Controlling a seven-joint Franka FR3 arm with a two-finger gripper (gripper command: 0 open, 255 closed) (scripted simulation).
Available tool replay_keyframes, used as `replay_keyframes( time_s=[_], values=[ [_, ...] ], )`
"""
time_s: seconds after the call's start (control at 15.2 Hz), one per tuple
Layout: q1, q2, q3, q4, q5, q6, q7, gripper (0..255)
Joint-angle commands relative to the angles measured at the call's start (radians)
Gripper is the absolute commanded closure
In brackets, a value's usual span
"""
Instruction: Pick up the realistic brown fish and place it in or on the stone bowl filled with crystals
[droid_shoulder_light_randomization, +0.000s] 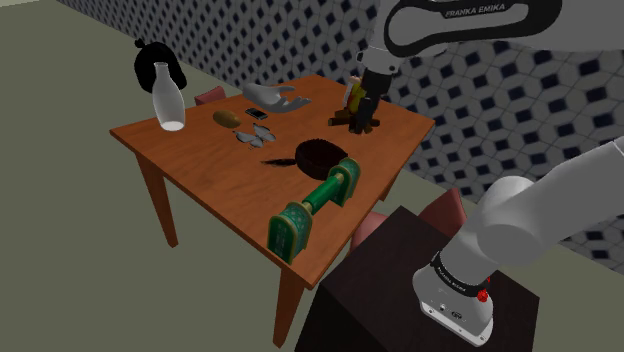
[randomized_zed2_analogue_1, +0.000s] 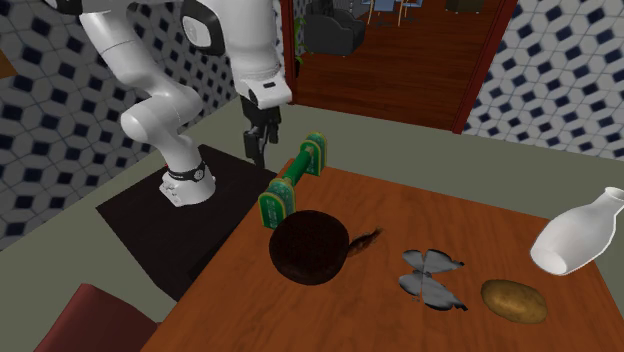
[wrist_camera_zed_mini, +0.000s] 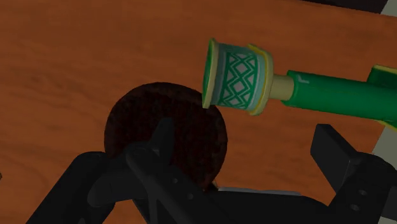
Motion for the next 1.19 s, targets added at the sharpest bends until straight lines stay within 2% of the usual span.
replay_keyframes(
  time_s=[0.0, 0.53, 1.12],
  values=[
    [0.011, 0.076, -0.018, 0.029, -0.003, 0.048, -0.071, 0],
    [0.046, 0.383, -0.046, 0.184, 0.024, 0.199, -0.321, 0],
    [0.051, 0.723, -0.010, 0.442, 0.061, 0.286, -0.561, 0]
  ],
)
